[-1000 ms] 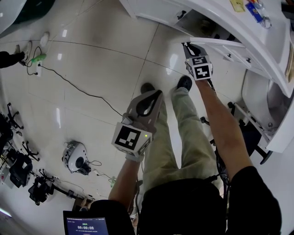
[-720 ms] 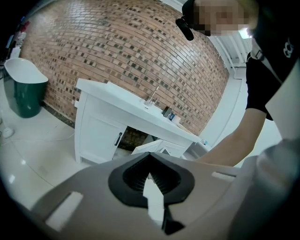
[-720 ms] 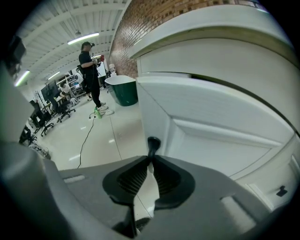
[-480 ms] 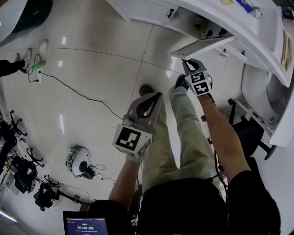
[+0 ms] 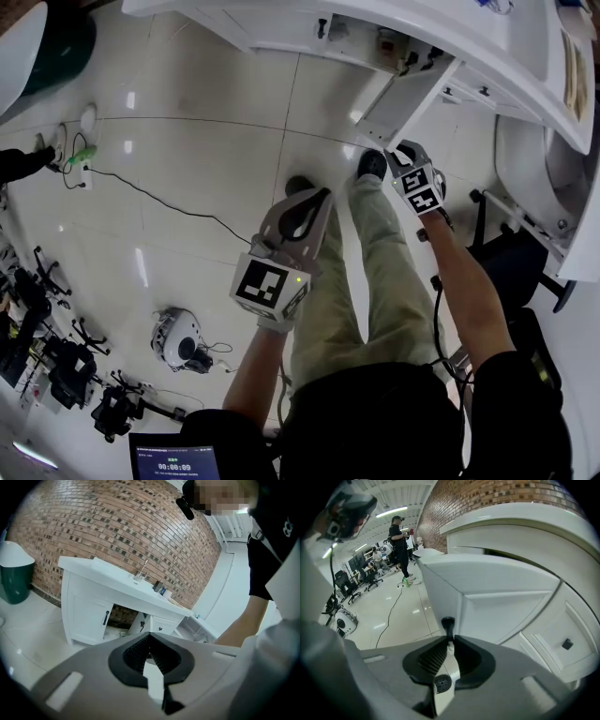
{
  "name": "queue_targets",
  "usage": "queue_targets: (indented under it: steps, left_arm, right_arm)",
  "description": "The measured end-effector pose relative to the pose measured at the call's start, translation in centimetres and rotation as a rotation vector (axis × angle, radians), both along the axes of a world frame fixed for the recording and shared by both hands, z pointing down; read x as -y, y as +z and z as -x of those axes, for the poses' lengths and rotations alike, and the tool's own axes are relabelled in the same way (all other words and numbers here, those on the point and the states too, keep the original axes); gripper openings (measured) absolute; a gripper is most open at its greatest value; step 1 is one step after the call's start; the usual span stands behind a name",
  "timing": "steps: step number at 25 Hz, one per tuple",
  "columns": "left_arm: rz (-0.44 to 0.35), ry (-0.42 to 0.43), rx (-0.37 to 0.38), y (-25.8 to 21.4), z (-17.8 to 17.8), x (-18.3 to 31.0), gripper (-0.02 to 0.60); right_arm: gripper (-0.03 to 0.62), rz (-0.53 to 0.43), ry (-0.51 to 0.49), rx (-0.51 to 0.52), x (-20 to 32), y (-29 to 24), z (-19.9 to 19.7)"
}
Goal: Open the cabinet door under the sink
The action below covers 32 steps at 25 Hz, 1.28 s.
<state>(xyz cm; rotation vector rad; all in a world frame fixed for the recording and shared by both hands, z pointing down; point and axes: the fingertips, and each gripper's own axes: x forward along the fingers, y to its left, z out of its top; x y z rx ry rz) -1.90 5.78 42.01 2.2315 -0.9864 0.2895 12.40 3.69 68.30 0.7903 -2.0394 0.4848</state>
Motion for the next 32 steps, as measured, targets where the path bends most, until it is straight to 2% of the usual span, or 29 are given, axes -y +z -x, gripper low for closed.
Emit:
queue_targets:
  steps: [5, 11, 15, 22, 26, 29, 32]
  left_arm:
    - [0.003, 0.029, 0.007, 0.2, -1.1, 0.1, 0.011]
    - [0.003, 0.061, 0.008, 0.1, -3.2, 0.3, 0.011]
    - [-0.004, 0.077, 0.007, -0.4, -4.4, 0.5, 0.011]
    - [-0.011, 0.087, 0.017, -0.8, -4.9, 0.3, 0.011]
    - [-0.01, 0.085, 0.016, -0.9, -4.8, 0.0, 0.011]
    - [-0.012, 0.09, 0.012, -1.3, -4.5, -0.6, 0.011]
    - [-0.019, 0.098, 0.017, -1.8, -4.0, -0.8, 0.011]
  right_arm:
    - [0.029, 0.025, -0.057, -0.053, -2.4, 0.3, -4.4]
    - [0.031, 0.036, 0.026, -0.049, -3.6, 0.4, -10.5]
    - [0.037, 0.055, 0.004, -0.019, -3.4, 0.5, -9.8]
    - [0.04, 0.12, 0.157, 0.014, -5.5, 0.8, -11.6]
    - [0.04, 0.1, 0.19, 0.027, -6.8, -0.2, -11.7]
    - [0.033, 0.064, 0.207, 0.066, -6.7, -2.3, -10.2]
    - [-0.002, 0.028, 0.213, 0.111, -6.1, -4.8, -8.1]
